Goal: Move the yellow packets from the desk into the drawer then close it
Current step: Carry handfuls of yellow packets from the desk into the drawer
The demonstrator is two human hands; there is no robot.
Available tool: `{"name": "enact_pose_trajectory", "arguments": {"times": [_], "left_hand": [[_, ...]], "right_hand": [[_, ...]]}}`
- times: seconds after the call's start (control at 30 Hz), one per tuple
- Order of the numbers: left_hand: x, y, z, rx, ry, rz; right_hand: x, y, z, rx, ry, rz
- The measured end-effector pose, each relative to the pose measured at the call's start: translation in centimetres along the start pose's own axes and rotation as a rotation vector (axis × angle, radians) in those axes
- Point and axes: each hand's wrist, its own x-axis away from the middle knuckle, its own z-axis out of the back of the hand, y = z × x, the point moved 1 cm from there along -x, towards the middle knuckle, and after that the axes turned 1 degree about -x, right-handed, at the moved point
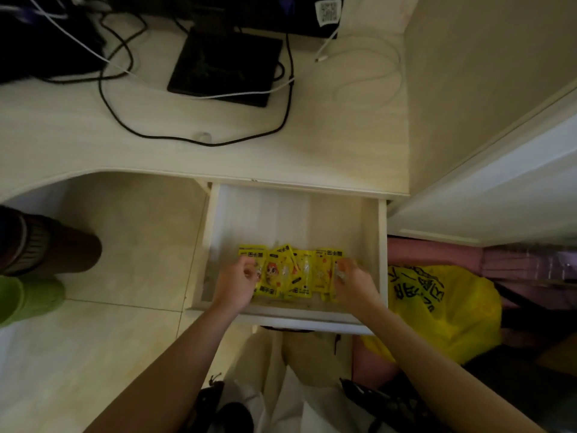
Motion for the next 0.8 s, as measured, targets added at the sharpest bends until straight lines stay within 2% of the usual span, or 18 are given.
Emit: {"name": "enact_pose_trajectory", "arguments": {"times": [0.17,0.3,0.5,0.8], "left_hand": [[3.1,-0.2,0.7,-0.047,0.07,-0.106],[6.1,-1.5,2.2,-0.026,0.17,-0.094],[10.3,-5.9,4.5,0.01,0.325,0.03],[14.1,-14.5,8.8,0.021,0.435,0.257]], "right_hand": [[1.2,-2.6,-0.3,0.146,0.035,0.159],[2.8,-5.7,-1.4,0.239,0.029,0.277],[4.5,-10.4,-4.8,0.424,-0.065,0.461],[7.4,-19.4,-12.4,0.6,-0.184,0.636]]}}
